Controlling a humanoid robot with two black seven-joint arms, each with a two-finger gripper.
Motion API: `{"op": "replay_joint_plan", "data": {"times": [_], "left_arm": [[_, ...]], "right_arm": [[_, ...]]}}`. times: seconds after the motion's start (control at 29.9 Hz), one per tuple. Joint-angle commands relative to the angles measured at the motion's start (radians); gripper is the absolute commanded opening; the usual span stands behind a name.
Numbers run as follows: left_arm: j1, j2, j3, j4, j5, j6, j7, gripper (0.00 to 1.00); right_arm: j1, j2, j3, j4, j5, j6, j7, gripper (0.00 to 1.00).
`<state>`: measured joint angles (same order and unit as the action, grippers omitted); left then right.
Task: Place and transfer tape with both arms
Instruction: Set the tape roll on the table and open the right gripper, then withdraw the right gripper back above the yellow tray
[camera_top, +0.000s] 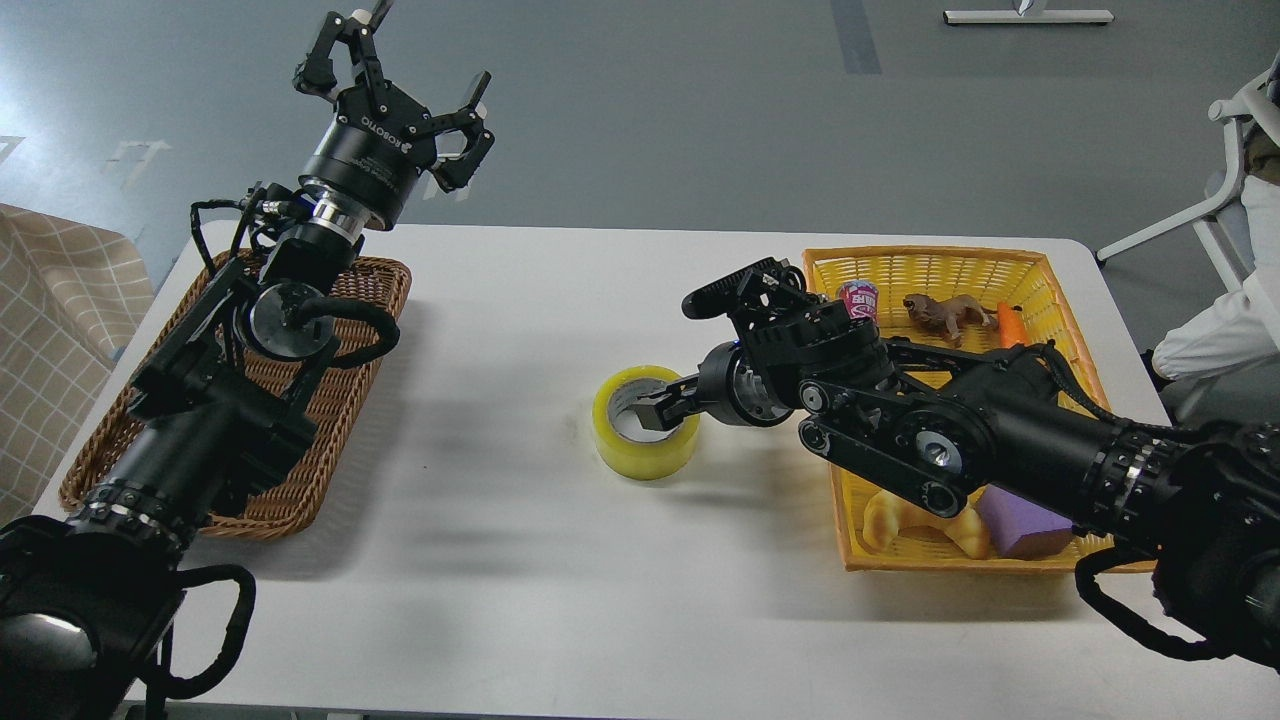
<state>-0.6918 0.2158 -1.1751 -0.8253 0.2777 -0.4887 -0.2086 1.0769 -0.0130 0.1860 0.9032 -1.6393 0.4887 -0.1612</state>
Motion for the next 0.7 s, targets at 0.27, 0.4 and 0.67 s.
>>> {"op": "replay_joint_plan", "data": {"times": [0.27,0.4,0.67], "left_arm": [[-0.002,0.005,-0.001,-0.001,0.0,0.0,-0.002,0.98],[-0.002,0.004,0.0,-0.001,0.0,0.0,-0.002,0.98],[-0.003,0.005,0.002,-0.001,0.0,0.0,0.0,0.98]], "right_arm": [[-0.02,-0.234,0.163,0.209,0.041,0.0,0.003,0.98],[-0.055,-0.286,0.265,0.24,0.116,0.0,0.003,0.98],[-0.205,-0.329,0.593,0.244,0.349,0.0,0.008,1.0]]}}
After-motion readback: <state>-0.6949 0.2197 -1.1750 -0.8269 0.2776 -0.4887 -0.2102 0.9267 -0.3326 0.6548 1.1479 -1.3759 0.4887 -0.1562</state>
